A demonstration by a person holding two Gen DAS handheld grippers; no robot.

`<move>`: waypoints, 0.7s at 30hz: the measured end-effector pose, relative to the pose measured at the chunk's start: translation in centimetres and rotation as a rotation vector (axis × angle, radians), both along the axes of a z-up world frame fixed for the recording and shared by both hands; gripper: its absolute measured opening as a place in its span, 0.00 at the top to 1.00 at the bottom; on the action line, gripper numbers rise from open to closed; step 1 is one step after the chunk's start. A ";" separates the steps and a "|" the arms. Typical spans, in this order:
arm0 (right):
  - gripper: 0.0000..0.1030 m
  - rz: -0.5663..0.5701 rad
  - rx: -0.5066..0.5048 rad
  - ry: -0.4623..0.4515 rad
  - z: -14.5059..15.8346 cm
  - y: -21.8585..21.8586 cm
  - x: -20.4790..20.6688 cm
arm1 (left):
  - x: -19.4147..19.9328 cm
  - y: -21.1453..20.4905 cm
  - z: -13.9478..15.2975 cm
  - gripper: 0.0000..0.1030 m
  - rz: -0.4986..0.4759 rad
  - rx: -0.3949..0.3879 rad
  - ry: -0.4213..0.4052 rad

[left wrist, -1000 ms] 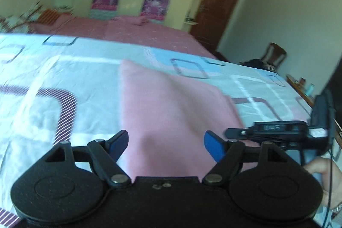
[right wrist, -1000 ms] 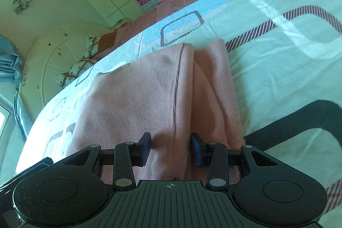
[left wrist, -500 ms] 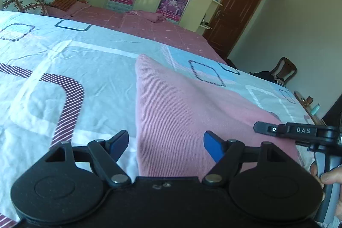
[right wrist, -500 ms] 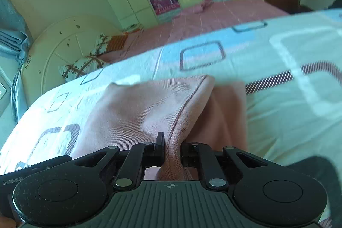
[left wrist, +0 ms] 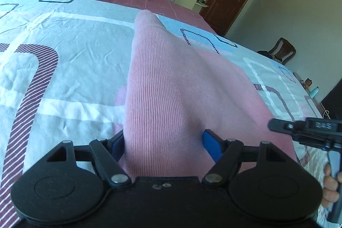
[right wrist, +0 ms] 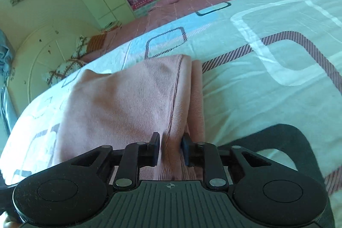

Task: Fold small clothes

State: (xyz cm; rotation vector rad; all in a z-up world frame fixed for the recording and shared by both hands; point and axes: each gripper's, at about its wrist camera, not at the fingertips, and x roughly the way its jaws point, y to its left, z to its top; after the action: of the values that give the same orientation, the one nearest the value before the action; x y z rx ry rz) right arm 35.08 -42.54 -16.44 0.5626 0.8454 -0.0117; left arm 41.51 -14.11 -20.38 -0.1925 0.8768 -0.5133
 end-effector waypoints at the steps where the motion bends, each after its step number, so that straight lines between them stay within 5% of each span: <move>1: 0.74 0.007 0.015 -0.001 0.4 -0.2 -0.7 | 0.0 0.0 0.0 0.29 0.000 0.001 0.000; 5: 0.66 0.028 0.025 0.012 1.1 -0.2 -3.5 | -0.1 -0.2 0.1 0.29 0.002 0.005 -0.001; 13: 0.66 0.018 0.006 0.066 -0.4 1.4 -5.0 | -0.1 -0.4 0.2 0.28 0.002 0.022 -0.004; 17: 0.88 0.043 -0.052 0.065 -0.1 2.2 -4.7 | -0.3 -0.6 0.4 0.28 0.007 0.028 -0.003; 21: 0.94 0.058 -0.189 0.008 1.7 2.6 -4.8 | -0.6 -1.0 0.8 0.29 0.003 0.031 0.002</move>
State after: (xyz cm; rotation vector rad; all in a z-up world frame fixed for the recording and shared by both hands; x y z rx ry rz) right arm 30.24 -39.98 -14.76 0.3607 0.8582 -0.0407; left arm 40.89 -15.12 -19.55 -0.1657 0.8859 -0.4968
